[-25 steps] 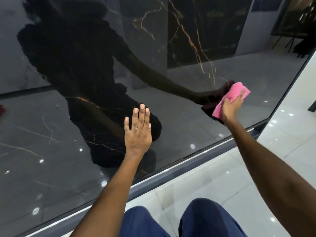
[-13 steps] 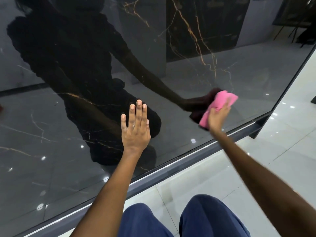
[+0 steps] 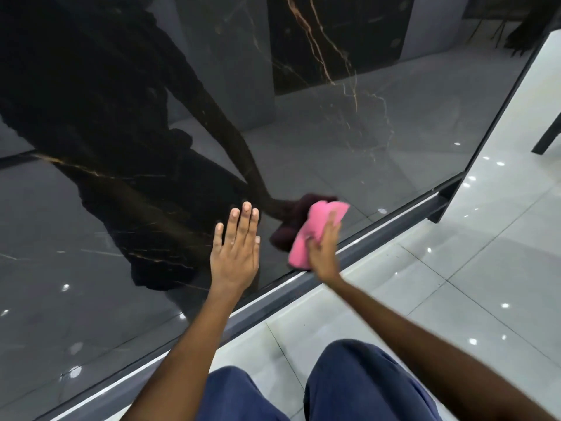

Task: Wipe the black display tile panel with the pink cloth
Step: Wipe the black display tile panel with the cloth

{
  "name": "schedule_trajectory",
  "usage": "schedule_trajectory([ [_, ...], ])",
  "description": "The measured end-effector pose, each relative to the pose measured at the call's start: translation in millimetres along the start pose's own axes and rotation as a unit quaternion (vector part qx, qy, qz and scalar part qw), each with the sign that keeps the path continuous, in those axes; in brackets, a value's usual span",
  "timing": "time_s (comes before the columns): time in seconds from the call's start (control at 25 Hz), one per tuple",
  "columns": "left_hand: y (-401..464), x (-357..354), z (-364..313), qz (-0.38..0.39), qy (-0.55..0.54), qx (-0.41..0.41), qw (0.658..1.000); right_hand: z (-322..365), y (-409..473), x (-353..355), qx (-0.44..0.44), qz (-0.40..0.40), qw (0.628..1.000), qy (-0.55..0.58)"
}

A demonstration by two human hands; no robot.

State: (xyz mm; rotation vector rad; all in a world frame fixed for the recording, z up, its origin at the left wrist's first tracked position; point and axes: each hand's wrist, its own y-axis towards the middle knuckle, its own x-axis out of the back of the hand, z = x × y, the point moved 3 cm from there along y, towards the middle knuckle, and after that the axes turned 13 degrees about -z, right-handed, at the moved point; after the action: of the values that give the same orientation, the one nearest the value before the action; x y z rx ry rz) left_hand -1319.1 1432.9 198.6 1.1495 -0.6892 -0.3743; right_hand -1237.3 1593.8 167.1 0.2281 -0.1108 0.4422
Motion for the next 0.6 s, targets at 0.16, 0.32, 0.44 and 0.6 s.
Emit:
schedule_trajectory([
  [0.16, -9.6, -18.2, 0.1, -0.028, 0.073, -0.048, 0.996, -20.2, 142.7, 69.0, -0.105, -0.199, 0.973, -0.043],
  [0.32, -8.2, -18.1, -0.2, -0.042, 0.09, -0.055, 0.994, -41.0, 66.8, 22.9, -0.208, -0.219, 0.953, -0.028],
  [0.44, -10.7, -19.3, -0.4, -0.045, 0.094, -0.063, 0.993, -54.0, -48.2, -40.8, -0.205, -0.063, 0.977, 0.006],
  [0.6, -11.5, -20.0, 0.9, -0.042, 0.097, -0.058, 0.993, -75.5, 56.1, 19.6, -0.178, -0.161, 0.968, -0.074],
])
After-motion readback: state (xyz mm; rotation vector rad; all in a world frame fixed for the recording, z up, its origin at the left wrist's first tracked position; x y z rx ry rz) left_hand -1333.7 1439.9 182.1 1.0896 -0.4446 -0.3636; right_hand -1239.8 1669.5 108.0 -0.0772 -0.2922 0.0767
